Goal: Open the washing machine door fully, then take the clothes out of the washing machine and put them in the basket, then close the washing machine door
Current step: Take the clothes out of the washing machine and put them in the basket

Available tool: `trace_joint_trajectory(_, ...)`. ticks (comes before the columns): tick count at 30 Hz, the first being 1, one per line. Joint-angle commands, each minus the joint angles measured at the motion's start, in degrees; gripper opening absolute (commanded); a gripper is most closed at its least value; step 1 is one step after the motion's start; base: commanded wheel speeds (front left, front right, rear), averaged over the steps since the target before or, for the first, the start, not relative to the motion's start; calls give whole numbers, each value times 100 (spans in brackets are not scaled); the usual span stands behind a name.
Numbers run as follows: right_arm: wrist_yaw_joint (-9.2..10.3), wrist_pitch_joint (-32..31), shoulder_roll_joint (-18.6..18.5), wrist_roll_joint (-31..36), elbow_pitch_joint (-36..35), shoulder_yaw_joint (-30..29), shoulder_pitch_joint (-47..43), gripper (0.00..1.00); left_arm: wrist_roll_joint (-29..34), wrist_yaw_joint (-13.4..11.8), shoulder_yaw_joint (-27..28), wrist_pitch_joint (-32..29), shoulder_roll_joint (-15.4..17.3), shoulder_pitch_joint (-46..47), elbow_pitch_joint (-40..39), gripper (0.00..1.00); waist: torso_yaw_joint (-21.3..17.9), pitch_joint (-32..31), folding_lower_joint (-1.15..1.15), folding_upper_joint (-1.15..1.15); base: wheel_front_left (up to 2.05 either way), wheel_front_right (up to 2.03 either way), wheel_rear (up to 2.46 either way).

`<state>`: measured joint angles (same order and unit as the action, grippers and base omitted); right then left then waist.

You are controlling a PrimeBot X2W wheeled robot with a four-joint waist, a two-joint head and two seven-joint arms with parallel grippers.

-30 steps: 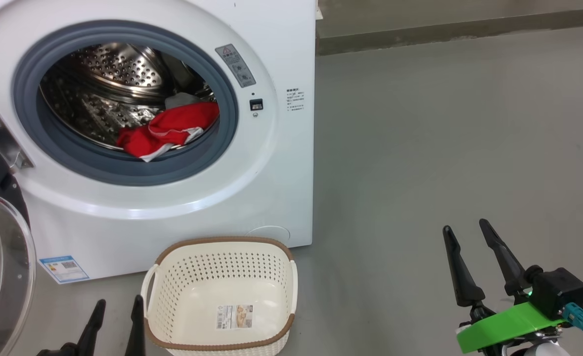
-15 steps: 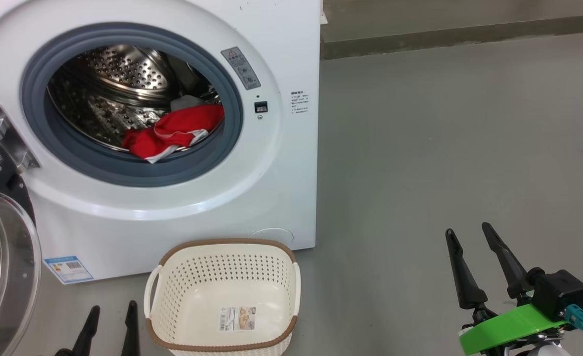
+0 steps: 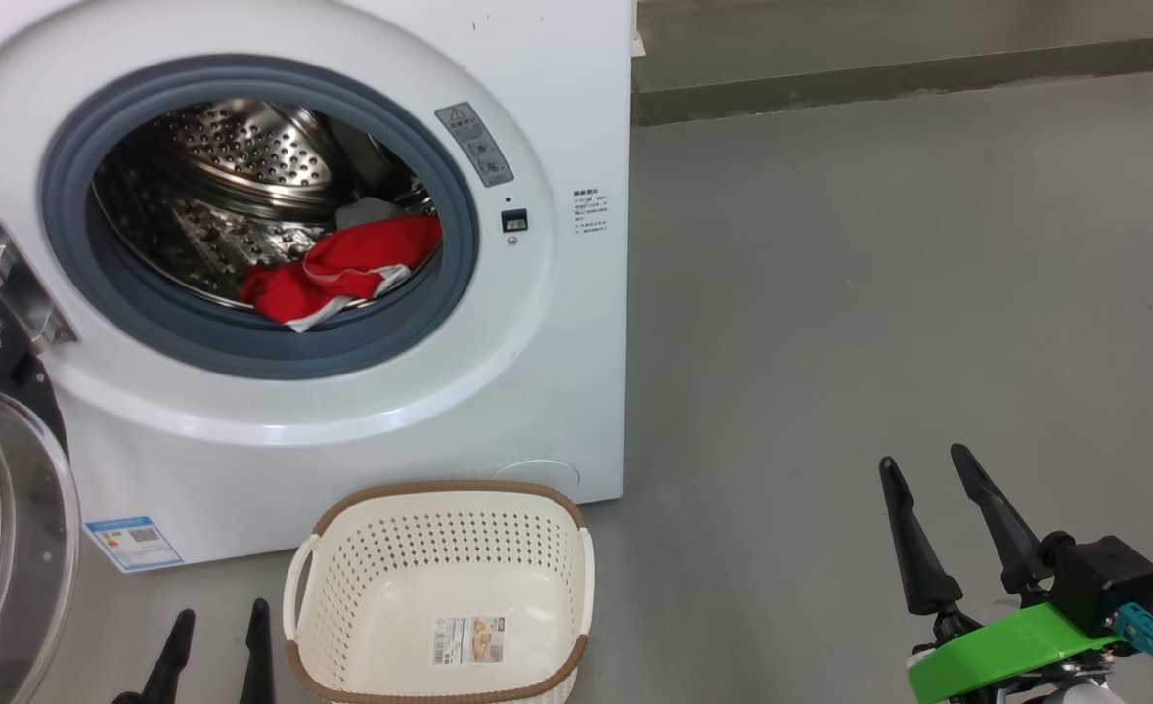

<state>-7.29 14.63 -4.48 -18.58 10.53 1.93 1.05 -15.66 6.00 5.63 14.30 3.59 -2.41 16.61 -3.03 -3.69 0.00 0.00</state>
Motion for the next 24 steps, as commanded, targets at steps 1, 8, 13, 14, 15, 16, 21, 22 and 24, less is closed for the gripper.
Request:
trace_joint_trajectory(1, -20, 37, -79, -48, -115, 137, 53, 100, 44, -28, 225, 70, 37, 199, -117, 100, -2, 6, 0, 0, 122, -122, 0)
trace_joint_trajectory(8, -20, 37, -71, -118, -106, 130, 67, 100, -56, -11, 287, 70, -1, 209, -111, 100, -4, 16, 0, 0, 167, -167, 0)
trace_joint_trajectory(13, -20, 37, -62, -177, -92, 123, 108, 100, -243, 51, 286, 70, -34, 196, -259, 100, 1, 37, 0, 0, 188, -188, 0)
trace_joint_trajectory(14, -20, 37, -66, -183, -89, 124, 115, 100, -243, 56, 283, 70, -38, 189, -275, 100, 4, 41, 0, 0, 148, -148, 0)
trace_joint_trajectory(15, -20, 37, -71, -187, -86, 125, 120, 100, -247, 63, 276, 70, -41, 187, -300, 100, 9, 45, 0, 0, 134, -134, 0)
trace_joint_trajectory(16, -20, 37, -76, -189, -82, 126, 124, 100, -234, 70, 278, 70, -43, 191, -368, 100, 14, 48, 0, 0, 120, -120, 0)
trace_joint_trajectory(21, -20, 37, -92, -183, -64, 136, 142, 100, -181, 77, 300, 70, -55, 142, -456, 100, 21, 59, 0, 0, 79, -79, 0)
trace_joint_trajectory(22, -20, 37, -92, -181, -60, 141, 144, 100, -173, 71, 306, 70, -57, 131, -457, 100, 17, 57, 0, 0, 38, -38, 0)
trace_joint_trajectory(24, -20, 37, -89, -171, -57, 153, 137, 100, -164, 54, 318, 70, -60, 113, -458, 100, 7, 52, 0, 0, 18, -18, 0)
